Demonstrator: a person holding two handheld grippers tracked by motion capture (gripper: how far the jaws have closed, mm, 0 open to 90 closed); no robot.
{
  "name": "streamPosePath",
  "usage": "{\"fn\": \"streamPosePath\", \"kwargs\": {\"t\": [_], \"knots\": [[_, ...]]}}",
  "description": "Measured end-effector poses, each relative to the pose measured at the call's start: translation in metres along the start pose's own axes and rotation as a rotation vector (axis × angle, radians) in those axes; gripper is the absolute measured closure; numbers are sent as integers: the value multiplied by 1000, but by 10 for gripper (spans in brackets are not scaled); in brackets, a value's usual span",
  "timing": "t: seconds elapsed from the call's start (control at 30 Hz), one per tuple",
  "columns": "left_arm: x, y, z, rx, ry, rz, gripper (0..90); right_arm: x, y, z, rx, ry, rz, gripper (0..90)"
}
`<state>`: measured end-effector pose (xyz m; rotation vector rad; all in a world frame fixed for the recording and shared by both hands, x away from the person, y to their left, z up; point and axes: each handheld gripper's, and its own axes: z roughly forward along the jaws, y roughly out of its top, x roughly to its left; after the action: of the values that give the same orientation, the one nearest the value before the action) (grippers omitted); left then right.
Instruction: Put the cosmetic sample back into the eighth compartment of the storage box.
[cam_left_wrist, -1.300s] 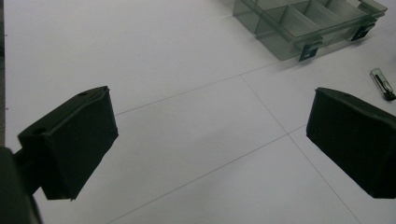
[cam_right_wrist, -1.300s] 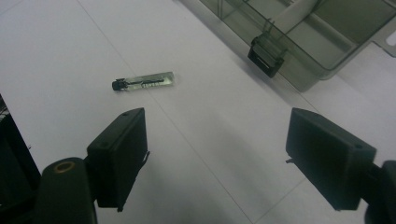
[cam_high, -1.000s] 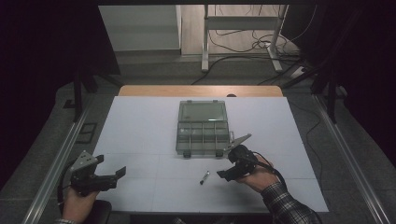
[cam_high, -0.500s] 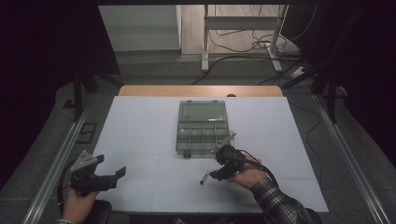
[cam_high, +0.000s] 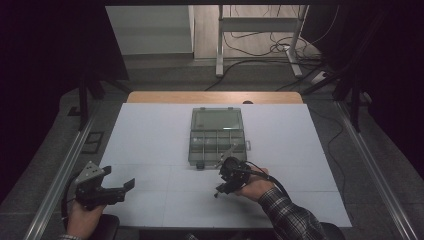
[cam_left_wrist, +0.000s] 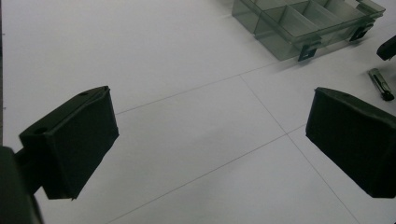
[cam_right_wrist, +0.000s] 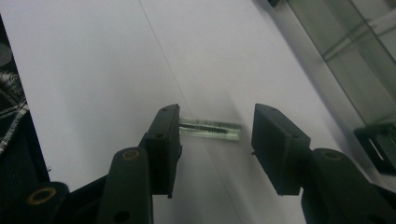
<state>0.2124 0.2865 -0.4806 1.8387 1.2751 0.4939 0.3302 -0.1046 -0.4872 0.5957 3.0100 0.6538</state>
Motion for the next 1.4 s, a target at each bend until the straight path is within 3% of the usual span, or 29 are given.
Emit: {"fn": "streamPosePath", "kwargs": {"t": [0.37,0.97,1.07,1.13,1.23,1.27,1.4], "knots": [[0,0,0,-2,-1,-3,25,3,7,10,27,6,-62,542],[0,0,0,-3,-2,-3,25,3,5,17,58,-10,-94,528],[0,0,0,-2,-2,-3,25,4,5,19,72,5,-105,568],[0,0,0,-3,-2,-3,25,7,4,21,80,-22,-133,589],[0,0,0,-3,-2,-3,25,8,4,21,79,-30,-134,648],[0,0,0,-3,-2,-3,25,7,4,19,88,-28,-134,802],[1,0,0,-3,-2,-4,25,7,3,19,87,-27,-121,809]]}}
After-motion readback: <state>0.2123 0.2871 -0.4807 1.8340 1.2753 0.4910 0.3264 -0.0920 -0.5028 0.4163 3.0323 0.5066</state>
